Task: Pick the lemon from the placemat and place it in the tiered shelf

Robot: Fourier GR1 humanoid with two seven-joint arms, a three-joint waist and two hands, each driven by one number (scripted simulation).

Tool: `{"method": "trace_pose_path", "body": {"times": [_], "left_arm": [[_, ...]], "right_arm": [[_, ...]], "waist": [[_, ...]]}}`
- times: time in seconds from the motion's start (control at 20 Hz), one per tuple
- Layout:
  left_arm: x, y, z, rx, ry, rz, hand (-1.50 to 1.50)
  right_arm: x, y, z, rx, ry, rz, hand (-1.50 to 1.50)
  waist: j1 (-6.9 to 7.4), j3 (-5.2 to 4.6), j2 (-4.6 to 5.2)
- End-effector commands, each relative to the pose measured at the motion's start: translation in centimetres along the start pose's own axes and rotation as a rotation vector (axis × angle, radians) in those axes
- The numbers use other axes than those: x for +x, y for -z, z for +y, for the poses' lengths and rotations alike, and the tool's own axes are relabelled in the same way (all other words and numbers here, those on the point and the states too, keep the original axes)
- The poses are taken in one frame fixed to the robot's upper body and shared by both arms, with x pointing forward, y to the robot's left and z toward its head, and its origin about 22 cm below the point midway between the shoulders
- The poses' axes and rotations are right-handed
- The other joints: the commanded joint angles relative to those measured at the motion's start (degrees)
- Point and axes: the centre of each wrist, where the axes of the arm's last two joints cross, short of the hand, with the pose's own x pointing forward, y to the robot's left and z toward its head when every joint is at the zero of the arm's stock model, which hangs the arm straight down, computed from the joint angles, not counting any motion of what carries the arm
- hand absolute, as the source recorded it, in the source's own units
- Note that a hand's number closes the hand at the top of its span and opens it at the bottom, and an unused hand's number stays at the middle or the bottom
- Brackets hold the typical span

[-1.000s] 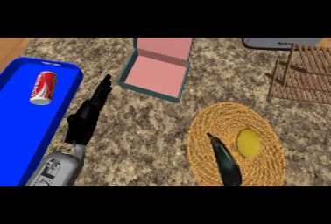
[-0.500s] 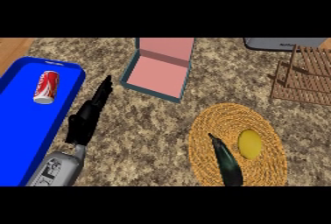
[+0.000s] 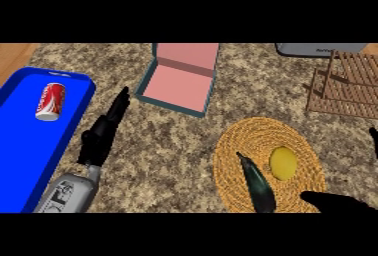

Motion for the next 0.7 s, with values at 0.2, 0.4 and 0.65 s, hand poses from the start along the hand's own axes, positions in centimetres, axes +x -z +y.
{"method": "trace_pose_path", "body": {"times": [0.2,0.4,0.65], "left_arm": [[-1.2,-0.2,0.4,0.019,0.007,0.004,0.00],[0.3,-0.6,1.1,-0.002,-0.003,0.006,0.00],[-0.5,-1.3,0.4,0.020,0.007,0.021,0.00]], "right_arm": [[2.8,0.3,2.3,0.010,-0.023,0.185,-1.50],[3.4,0.2,5.0,0.034,-0.042,0.202,-1.50],[3.5,-0.1,6.0,0.016,-0.058,0.230,-1.50]], "waist": [[-1.04,0.06,-0.18],[-0.67,0.10,-0.34],[-1.32,0.19,-0.48]]}}
